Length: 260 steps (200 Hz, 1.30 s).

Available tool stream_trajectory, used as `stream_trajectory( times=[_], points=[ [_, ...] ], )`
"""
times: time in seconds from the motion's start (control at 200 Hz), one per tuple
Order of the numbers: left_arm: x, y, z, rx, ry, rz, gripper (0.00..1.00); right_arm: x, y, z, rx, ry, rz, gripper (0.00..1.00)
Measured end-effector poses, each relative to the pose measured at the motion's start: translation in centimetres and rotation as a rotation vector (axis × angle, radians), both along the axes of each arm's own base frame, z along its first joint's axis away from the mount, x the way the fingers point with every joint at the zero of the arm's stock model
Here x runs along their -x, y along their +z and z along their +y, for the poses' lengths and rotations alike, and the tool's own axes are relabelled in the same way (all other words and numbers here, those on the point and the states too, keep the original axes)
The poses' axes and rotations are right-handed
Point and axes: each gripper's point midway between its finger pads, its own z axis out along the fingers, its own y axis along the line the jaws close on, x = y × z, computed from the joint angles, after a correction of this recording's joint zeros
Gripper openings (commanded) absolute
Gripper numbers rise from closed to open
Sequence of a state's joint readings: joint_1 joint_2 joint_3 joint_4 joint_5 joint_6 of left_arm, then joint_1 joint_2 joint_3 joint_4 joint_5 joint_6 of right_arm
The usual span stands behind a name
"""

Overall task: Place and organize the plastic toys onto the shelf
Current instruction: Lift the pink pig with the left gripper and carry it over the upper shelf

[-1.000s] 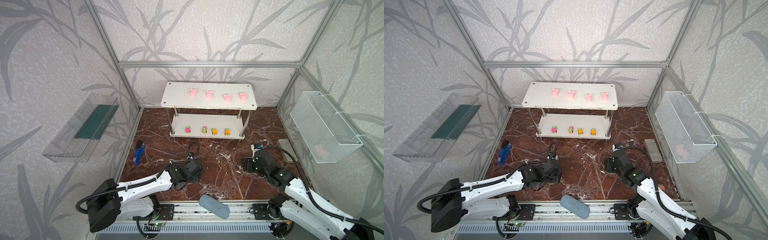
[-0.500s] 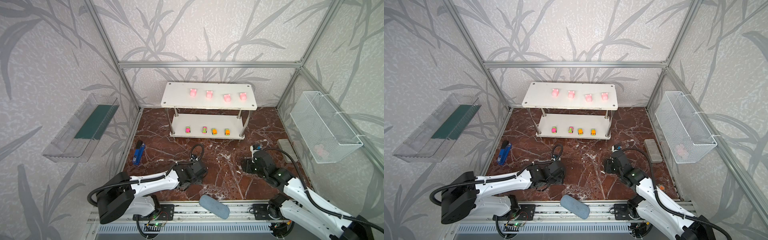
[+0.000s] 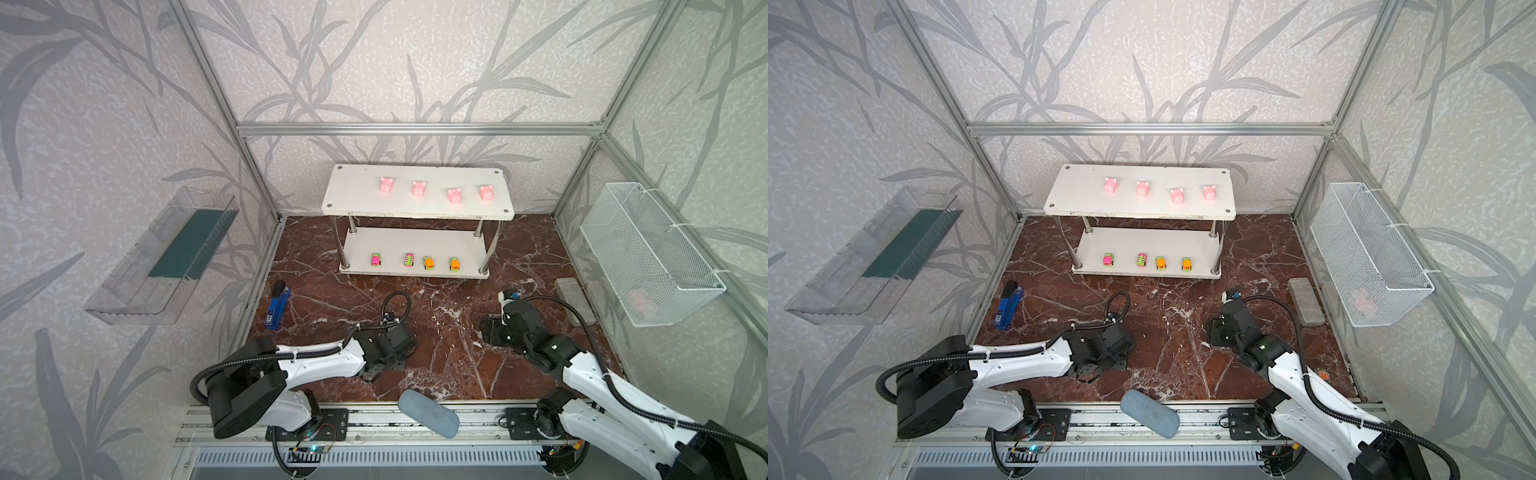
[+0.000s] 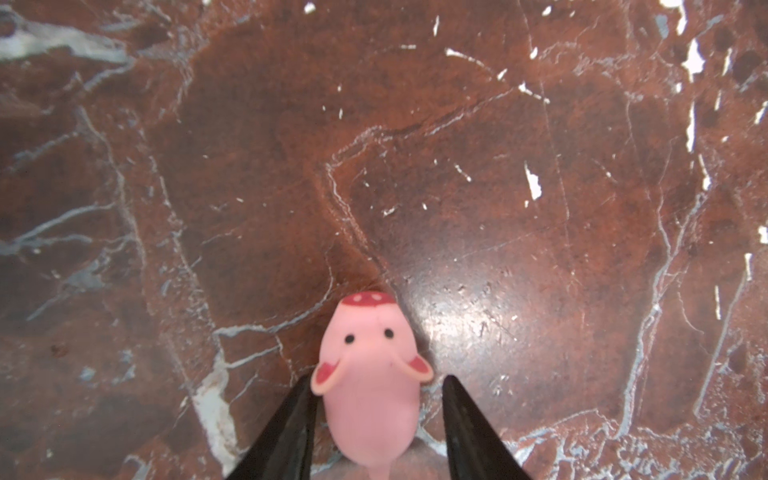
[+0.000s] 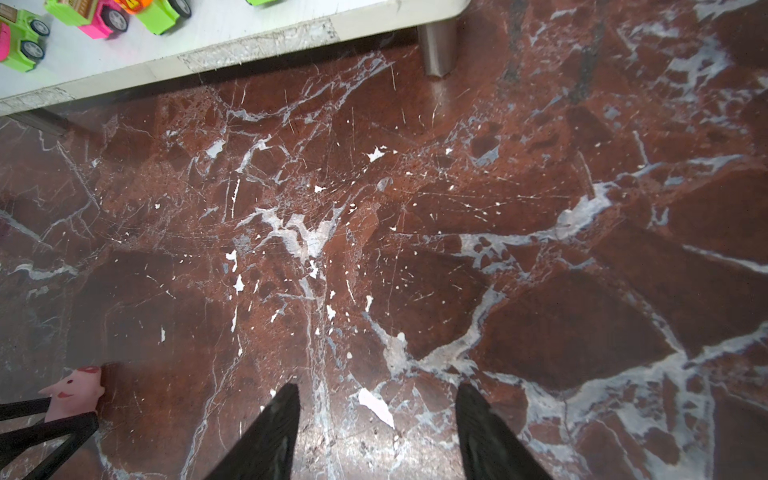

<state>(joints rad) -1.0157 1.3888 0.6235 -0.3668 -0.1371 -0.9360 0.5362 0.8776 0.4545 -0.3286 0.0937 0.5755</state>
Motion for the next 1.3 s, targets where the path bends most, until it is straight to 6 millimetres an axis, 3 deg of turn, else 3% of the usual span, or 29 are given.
stream_trajectory(
  times=[0.455, 0.925, 1.09, 1.3],
  points=[
    [-0.5, -0.1, -0.5, 0.000, 0.007, -0.009, 0.30, 0.0, -0.6, 0.1, -0.004, 0.000, 0.008, 0.61],
    [-0.2, 0.7, 0.5, -0.064, 0.006, 0.009, 0.25, -0.1, -0.9, 0.2, -0.005, -0.003, 0.012, 0.61],
    [-0.6, 3.9, 0.9, -0.064, -0.008, -0.017, 0.24, -0.1, -1.1, 0.2, -0.005, -0.004, 0.019, 0.61],
    [-2.7, 12.0, 1.8, 0.055, 0.009, -0.135, 0.24, 0.0, -1.3, 0.1, -0.007, -0.008, 0.024, 0.61]
  ],
)
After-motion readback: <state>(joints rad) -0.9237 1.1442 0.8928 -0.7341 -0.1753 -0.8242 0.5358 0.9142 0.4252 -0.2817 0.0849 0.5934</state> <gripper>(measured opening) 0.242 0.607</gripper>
